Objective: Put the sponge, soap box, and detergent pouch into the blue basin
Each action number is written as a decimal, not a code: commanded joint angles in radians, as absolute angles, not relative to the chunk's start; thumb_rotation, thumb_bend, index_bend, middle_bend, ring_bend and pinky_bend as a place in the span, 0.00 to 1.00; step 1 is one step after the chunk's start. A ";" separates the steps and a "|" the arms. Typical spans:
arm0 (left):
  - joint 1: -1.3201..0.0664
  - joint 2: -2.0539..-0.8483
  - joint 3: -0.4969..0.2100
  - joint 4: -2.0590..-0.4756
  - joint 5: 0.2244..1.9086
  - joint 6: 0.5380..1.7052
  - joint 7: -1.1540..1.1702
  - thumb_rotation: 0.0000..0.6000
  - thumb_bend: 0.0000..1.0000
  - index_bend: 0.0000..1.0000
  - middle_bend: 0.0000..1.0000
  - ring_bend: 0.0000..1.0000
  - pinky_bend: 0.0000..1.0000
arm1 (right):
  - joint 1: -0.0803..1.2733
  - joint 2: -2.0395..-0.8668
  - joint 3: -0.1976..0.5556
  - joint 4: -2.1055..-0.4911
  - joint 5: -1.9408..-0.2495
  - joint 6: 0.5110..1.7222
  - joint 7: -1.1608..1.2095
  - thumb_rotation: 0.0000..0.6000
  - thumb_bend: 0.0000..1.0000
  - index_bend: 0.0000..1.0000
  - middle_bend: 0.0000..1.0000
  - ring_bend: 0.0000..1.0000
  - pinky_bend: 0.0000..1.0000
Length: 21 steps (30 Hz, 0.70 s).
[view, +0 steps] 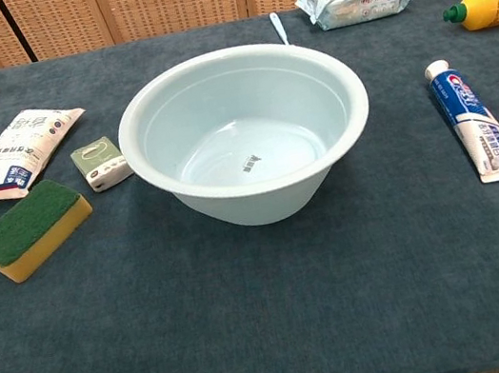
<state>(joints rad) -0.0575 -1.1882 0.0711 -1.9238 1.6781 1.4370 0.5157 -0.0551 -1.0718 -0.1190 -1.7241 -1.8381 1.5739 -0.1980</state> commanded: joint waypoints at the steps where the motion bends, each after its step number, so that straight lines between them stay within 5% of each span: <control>1: -0.060 -1.188 0.070 -1.925 1.672 1.432 0.514 1.00 0.22 0.00 0.00 0.00 0.00 | -0.055 -1.072 -0.118 -1.724 -1.837 1.573 -0.199 1.00 0.10 0.06 0.00 0.00 0.00; 21: -0.205 -1.063 -0.016 -2.019 1.472 1.219 0.560 1.00 0.22 0.00 0.00 0.00 0.00 | -0.057 -1.073 -0.116 -1.724 -1.837 1.577 -0.196 1.00 0.10 0.06 0.00 0.00 0.00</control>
<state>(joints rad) -0.1758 -1.0826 0.0032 -2.0022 1.5130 1.2578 0.5492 -0.0566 -1.0728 -0.1163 -1.7237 -1.8374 1.5773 -0.1961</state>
